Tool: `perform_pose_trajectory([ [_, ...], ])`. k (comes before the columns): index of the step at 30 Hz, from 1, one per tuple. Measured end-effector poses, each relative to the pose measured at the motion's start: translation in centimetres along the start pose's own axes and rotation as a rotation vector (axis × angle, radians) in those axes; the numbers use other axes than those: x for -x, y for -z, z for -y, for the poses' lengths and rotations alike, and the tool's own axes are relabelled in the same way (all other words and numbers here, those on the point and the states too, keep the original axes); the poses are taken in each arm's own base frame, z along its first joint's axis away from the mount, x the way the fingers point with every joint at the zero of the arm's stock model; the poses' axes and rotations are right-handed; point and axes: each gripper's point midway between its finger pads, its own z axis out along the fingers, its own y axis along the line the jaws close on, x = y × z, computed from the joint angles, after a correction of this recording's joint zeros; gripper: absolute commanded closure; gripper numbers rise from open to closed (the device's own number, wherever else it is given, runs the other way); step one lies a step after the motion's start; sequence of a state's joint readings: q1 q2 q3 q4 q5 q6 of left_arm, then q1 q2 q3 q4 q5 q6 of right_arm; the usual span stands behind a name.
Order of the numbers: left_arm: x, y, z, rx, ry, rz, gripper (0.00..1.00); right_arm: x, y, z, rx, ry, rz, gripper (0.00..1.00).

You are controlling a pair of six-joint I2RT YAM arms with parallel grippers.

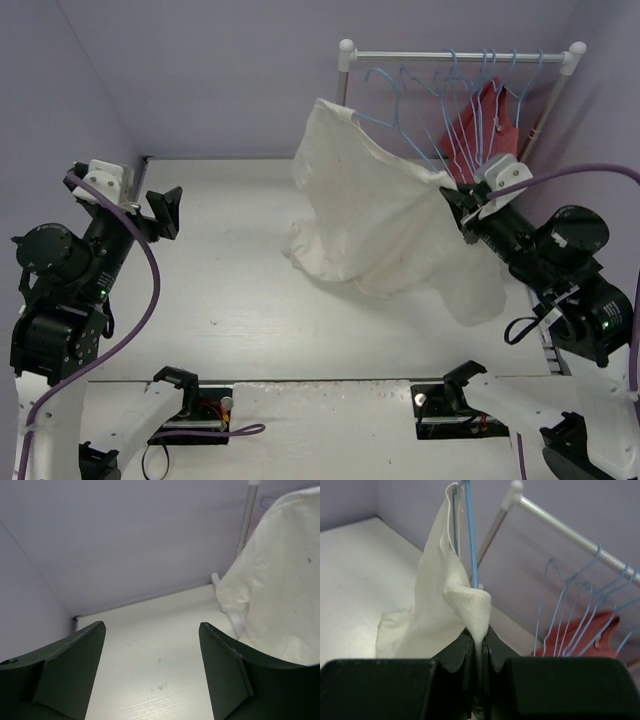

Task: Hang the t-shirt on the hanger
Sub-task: Place the hanger at the clothesline.

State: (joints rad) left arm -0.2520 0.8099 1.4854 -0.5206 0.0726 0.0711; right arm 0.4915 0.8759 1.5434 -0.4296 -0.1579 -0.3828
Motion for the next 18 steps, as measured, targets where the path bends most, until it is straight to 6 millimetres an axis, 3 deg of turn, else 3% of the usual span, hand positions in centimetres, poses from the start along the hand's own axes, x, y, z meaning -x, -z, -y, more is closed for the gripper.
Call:
perform_pose_trajectory([
  [4,-2.6,-1.1,0.9,-0.029,0.027,-0.071,0.29,-3.9,1.0,0.1,-0.07,-0.048,-0.094,1.0],
  [9,-4.6,-2.1,1.9,-0.065,0.072,-0.129,0.29,-7.9,0.4,1.2,-0.186,-0.083,-0.222,1.0],
  [14,-6.1,-2.6,2.7,-0.091,0.105,-0.167,0.29,-10.7,-2.1,3.2,-0.305,-0.072,-0.369,1.0],
  [18,-6.6,-2.7,3.0,-0.1,0.12,-0.181,0.29,-11.6,-5.7,5.4,-0.372,-0.066,-0.451,1.0],
])
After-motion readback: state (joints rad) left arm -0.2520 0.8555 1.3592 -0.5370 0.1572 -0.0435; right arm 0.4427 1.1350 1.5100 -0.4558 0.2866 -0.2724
